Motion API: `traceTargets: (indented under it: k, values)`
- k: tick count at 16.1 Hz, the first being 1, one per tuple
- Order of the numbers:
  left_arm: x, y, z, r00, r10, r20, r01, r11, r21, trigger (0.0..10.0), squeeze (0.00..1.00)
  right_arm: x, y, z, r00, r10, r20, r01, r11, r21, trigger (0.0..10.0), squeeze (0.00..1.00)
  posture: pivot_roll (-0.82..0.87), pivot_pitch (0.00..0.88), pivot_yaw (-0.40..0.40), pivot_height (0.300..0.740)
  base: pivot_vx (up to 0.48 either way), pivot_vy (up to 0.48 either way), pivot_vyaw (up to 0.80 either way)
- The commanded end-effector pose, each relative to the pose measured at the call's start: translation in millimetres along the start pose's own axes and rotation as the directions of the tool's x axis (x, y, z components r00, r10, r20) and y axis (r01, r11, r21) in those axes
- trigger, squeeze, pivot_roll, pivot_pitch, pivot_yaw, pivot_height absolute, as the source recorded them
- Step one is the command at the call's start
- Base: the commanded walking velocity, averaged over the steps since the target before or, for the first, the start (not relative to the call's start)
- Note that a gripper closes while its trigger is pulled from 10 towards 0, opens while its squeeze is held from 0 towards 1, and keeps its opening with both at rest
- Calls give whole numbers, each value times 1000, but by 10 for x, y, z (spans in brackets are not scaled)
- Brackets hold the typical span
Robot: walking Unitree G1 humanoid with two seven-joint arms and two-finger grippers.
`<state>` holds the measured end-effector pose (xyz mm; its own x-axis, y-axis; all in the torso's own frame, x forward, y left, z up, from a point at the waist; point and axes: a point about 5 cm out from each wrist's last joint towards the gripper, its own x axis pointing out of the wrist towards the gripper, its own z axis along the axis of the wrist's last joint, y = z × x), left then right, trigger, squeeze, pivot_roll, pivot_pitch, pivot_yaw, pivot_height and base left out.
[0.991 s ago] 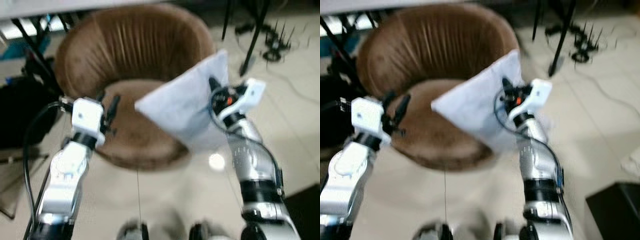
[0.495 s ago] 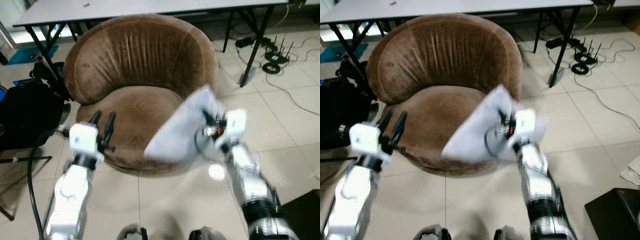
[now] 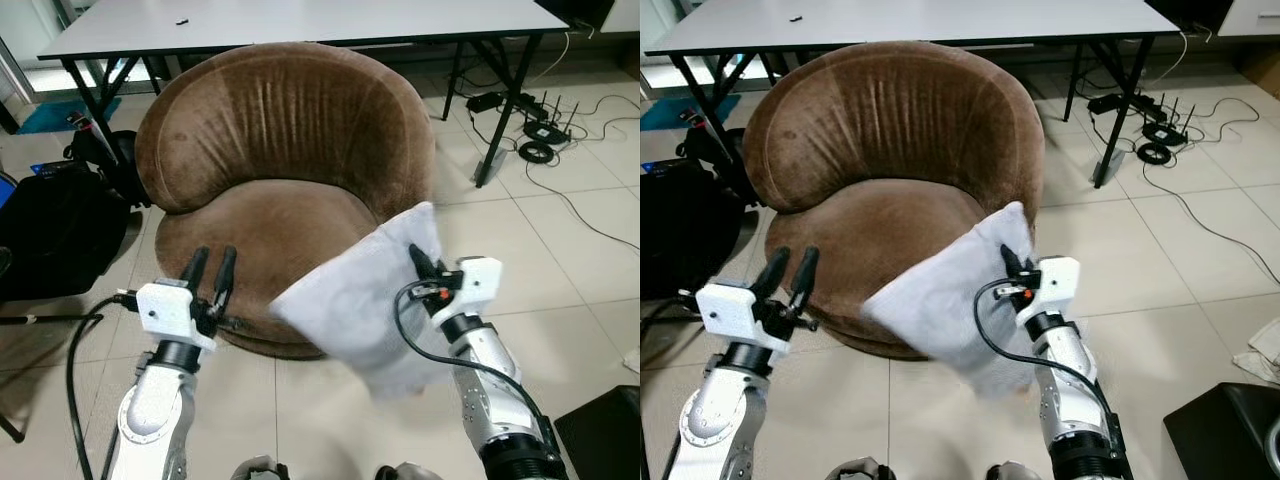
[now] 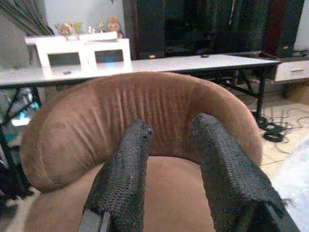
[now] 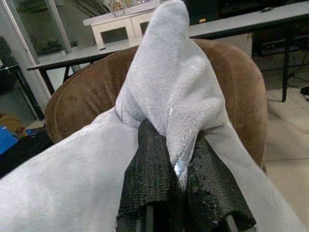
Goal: Move the pillow to the sofa from floor
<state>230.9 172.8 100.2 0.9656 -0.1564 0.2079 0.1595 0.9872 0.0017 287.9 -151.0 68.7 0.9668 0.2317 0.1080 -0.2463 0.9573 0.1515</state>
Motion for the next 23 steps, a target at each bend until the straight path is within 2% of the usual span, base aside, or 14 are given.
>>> traceTargets:
  k: [1,4,6,7,8,9,11,12,14,15,16,17,19,23]
  values:
    - [-26,-1,-95,999,-14,-43,13,1000,-19,10000,0,25,8,129,997,0,83,3,1000,-26,10000,0,8,57,29,740,0,0,0]
    - [-39,18,-224,995,-48,-93,58,993,107,10000,0,14,9,51,999,9,42,-6,998,-62,10000,0,6,77,26,740,0,0,0]
    - [-53,181,-209,997,49,-57,-40,988,152,10000,0,21,-41,27,1000,4,18,-3,998,-64,10000,0,7,92,24,740,0,0,0]
    - [-78,382,-148,974,224,20,-225,967,122,10000,0,26,-87,19,1000,-9,17,11,997,-75,10000,0,10,97,22,740,0,0,0]
    - [-124,498,-145,948,317,34,-318,940,123,10000,0,28,-134,-4,999,-34,4,34,997,-64,10000,0,11,95,24,740,0,0,0]
    - [-144,526,-161,943,333,24,-333,933,138,10000,0,28,-155,-19,999,-48,-5,48,997,-53,10000,0,11,95,24,740,0,0,0]
    - [-169,480,-200,959,282,-12,-279,954,106,10000,0,34,-201,-32,998,-68,-18,67,997,-42,10000,0,13,96,24,740,0,0,0]
    - [-175,400,-261,970,239,-45,-239,971,10,10000,0,31,-204,-56,998,-58,-37,57,997,-45,10000,0,15,98,26,740,0,0,0]
    - [-148,203,-333,991,92,-95,-98,994,-52,10000,0,28,-220,-89,997,-46,-58,44,998,-38,10000,0,16,95,25,740,0,0,0]
    - [-106,109,-334,995,6,-97,1,997,71,10000,0,24,-238,-104,996,-49,-73,45,997,-65,10000,0,16,95,25,740,0,0,0]
    - [-99,87,-339,995,-16,-97,26,994,106,10000,0,20,-241,-112,996,-51,-78,45,996,-72,10000,0,15,84,19,740,0,0,0]
    - [-57,111,-309,998,21,-54,-14,993,118,10000,0,12,-272,-110,994,-82,-79,74,992,-100,10000,0,15,84,19,740,0,0,0]
    - [-35,197,-327,992,117,-46,-113,990,88,10000,0,36,-275,-117,991,-99,-88,94,994,-58,10000,0,10,74,16,740,0,0,0]
    - [-5,133,-286,998,45,-48,-42,997,61,10000,0,118,-211,-42,998,-40,-52,37,997,-61,10000,0,-1,66,8,740,0,0,0]
